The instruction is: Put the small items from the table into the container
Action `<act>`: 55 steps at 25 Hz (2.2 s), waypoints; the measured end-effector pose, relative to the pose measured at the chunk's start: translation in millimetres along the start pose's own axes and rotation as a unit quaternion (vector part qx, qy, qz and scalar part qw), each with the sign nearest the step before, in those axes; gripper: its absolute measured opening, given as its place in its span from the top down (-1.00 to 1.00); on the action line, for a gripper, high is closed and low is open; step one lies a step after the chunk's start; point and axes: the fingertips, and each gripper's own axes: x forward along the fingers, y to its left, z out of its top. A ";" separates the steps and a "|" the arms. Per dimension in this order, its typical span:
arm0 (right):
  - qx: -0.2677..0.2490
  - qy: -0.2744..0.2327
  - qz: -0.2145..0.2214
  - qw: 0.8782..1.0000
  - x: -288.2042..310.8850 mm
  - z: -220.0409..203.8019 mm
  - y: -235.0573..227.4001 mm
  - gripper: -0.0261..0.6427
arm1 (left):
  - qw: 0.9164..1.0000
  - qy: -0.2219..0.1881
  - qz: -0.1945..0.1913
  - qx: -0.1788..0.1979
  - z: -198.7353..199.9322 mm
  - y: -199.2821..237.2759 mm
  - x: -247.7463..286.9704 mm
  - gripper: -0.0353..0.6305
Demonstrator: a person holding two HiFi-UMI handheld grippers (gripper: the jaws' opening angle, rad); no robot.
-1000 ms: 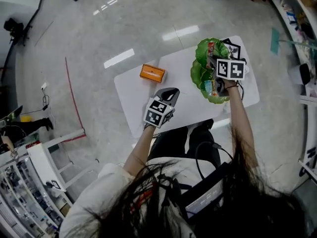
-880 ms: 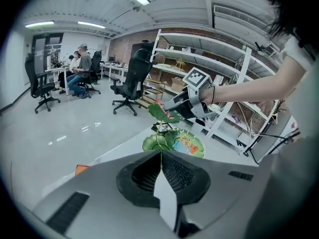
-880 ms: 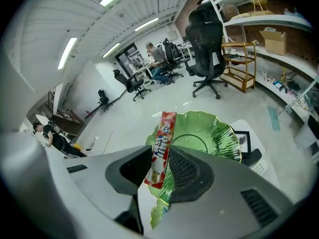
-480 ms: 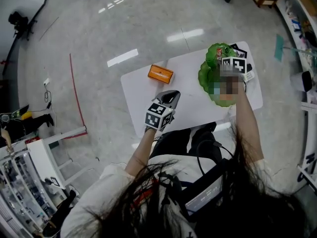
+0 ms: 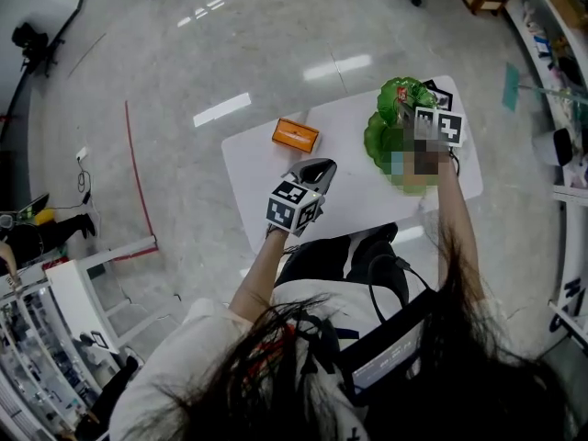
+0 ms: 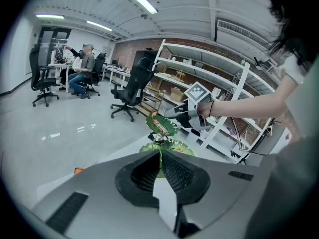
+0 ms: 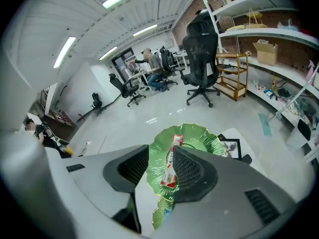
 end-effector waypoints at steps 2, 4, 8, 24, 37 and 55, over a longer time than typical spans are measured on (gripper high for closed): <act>0.002 -0.028 0.007 1.000 -18.2 5.0 10.6 0.45 | 1.000 0.000 -0.009 0.008 2.0 -4.3 -0.9 0.86; 0.004 -0.051 0.014 0.999 -37.1 4.7 21.1 0.45 | 1.000 0.000 -0.018 0.017 4.0 -9.1 -1.7 0.86; 0.016 -0.076 0.032 0.996 -66.7 -18.8 42.6 0.45 | 0.999 -0.003 -0.035 0.035 8.9 -20.1 -9.5 0.86; 0.085 -0.151 0.033 0.984 -177.7 -121.5 137.7 0.74 | 0.990 -0.018 -0.109 0.087 -5.9 -71.4 -53.4 0.86; 0.078 -0.162 0.062 0.982 -267.9 -194.2 168.5 0.78 | 0.988 -0.071 -0.103 0.086 -21.6 -147.3 -100.4 0.86; 0.024 -0.171 0.093 0.980 -361.6 -316.9 208.9 0.78 | 0.985 -0.116 -0.078 0.097 -97.9 -258.8 -186.1 0.86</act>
